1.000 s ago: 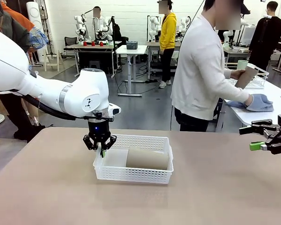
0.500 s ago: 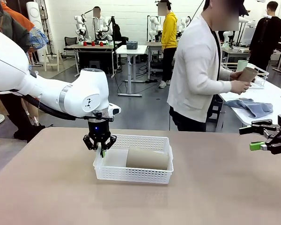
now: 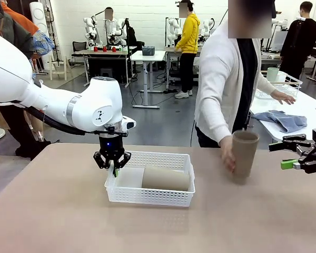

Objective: Clean and organize the cups into the basket.
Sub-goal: Pick up the Reusable plastic cup from the right side of the table and stack it inside the Organizing basket in the center of the table.

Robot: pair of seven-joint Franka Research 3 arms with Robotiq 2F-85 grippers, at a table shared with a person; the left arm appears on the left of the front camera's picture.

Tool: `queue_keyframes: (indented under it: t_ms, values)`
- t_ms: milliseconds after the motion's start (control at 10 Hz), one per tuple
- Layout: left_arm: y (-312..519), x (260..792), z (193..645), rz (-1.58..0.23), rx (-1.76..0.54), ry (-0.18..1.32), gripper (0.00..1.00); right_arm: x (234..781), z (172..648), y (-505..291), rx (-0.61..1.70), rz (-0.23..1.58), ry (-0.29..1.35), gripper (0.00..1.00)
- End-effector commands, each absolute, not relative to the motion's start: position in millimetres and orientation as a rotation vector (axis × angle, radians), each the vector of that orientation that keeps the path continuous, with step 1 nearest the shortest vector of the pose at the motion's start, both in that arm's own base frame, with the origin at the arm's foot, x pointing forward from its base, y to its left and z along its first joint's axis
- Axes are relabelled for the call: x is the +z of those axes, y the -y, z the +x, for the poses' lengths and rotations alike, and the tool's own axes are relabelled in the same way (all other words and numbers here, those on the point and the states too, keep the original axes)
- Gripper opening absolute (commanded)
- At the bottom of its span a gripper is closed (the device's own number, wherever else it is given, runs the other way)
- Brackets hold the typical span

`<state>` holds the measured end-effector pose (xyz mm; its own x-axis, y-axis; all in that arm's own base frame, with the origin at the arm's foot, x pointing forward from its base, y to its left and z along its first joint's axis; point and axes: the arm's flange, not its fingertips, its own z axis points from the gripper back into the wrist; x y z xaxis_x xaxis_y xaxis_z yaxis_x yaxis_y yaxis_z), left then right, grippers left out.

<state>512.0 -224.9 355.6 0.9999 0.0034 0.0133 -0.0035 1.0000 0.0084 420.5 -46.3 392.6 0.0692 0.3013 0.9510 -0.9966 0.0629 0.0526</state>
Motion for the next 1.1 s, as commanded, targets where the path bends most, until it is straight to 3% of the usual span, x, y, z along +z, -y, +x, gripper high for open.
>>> queue_keyframes:
  t_ms: [0,1000]
  values:
    - [225.4,357.5,512.3,0.008,0.003,0.017,0.0,392.6,421.7,47.2,1.268,0.975,0.955,1.0]
    - [225.4,357.5,512.3,0.008,0.003,0.017,0.0,392.6,421.7,47.2,1.268,0.975,0.955,1.0]
